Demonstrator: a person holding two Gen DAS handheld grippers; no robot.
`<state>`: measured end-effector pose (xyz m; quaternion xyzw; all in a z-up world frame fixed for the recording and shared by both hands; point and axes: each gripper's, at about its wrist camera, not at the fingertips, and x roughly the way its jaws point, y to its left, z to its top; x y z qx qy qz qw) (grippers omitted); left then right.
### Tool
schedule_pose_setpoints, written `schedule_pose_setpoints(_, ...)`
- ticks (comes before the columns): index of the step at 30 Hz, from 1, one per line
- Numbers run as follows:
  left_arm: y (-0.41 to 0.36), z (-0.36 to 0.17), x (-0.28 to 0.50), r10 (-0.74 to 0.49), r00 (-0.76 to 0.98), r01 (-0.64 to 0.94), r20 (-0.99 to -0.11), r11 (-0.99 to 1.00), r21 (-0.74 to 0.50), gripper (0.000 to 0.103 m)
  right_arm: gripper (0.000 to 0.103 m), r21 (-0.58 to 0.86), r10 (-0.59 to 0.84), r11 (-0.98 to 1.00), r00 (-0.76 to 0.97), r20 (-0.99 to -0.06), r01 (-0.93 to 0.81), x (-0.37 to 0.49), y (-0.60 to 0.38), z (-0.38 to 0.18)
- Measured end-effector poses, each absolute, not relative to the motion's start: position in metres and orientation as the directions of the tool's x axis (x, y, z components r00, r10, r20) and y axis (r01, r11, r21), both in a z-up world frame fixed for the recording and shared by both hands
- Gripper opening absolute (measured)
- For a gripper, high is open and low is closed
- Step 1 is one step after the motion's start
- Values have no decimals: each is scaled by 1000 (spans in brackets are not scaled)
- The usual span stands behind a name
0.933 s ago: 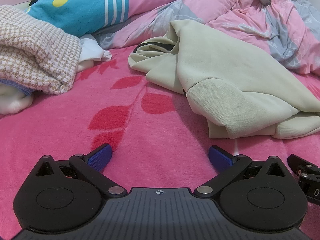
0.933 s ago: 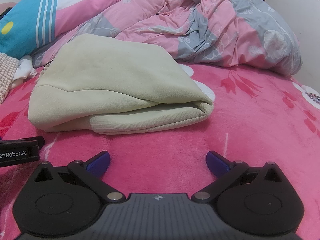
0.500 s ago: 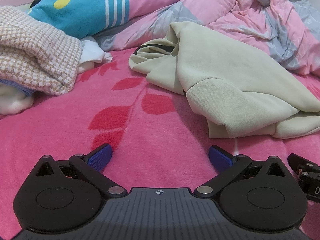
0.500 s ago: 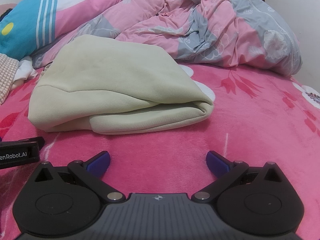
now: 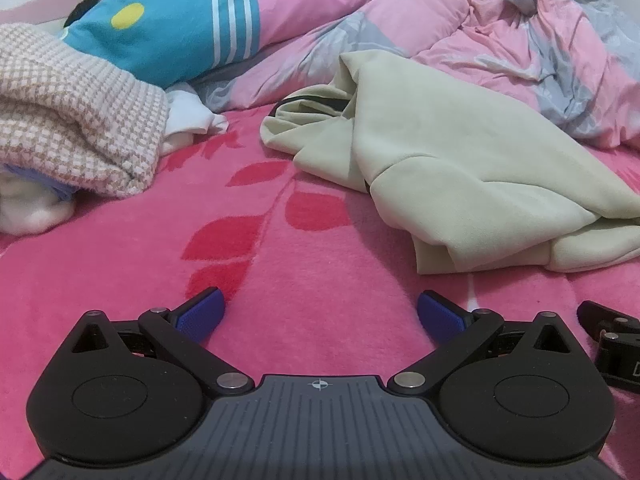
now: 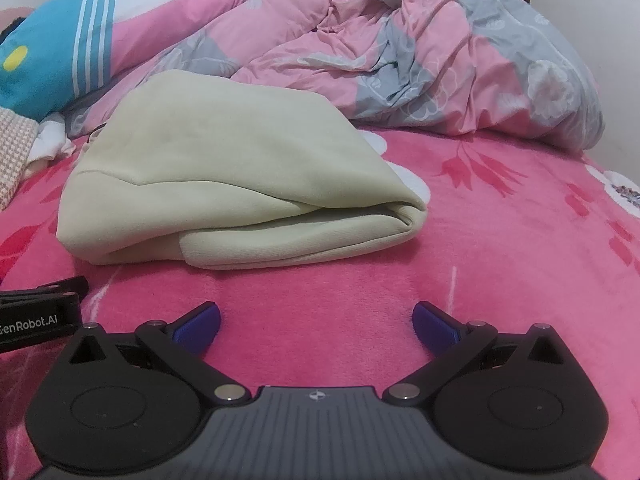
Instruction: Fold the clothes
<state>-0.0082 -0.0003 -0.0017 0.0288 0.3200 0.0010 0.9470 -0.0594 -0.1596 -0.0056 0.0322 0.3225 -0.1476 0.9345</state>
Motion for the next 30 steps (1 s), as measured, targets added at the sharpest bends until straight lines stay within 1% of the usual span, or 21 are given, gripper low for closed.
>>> schedule_pose_setpoints(3,1,-2,-11,16,795,17,-607,999,48,103,103,-53,-267,953,749,-607,297,-60,-156,-5)
schedule_pose_setpoints(7,3,-2,-13,3,798,18,-603,999,29,103,103,-34,-258,954,759,-598,297,-63,-159,-7)
schedule_pose_setpoints(10,-1,-2,-11,13,794,21,-608,999,48,103,103,-38,-261,954,756,-600,298,-62,-159,-7)
schedule_pose_setpoints(20,0,-1,-9,9,784,24,-621,999,44,103,103,-34,-257,954,754,-605,297,-61,-160,-6)
schedule_pose_setpoints(30,-12,1,-9,60,787,24,-614,992,127,103,103,-52,-267,953,749,-606,298,-61,-156,-6)
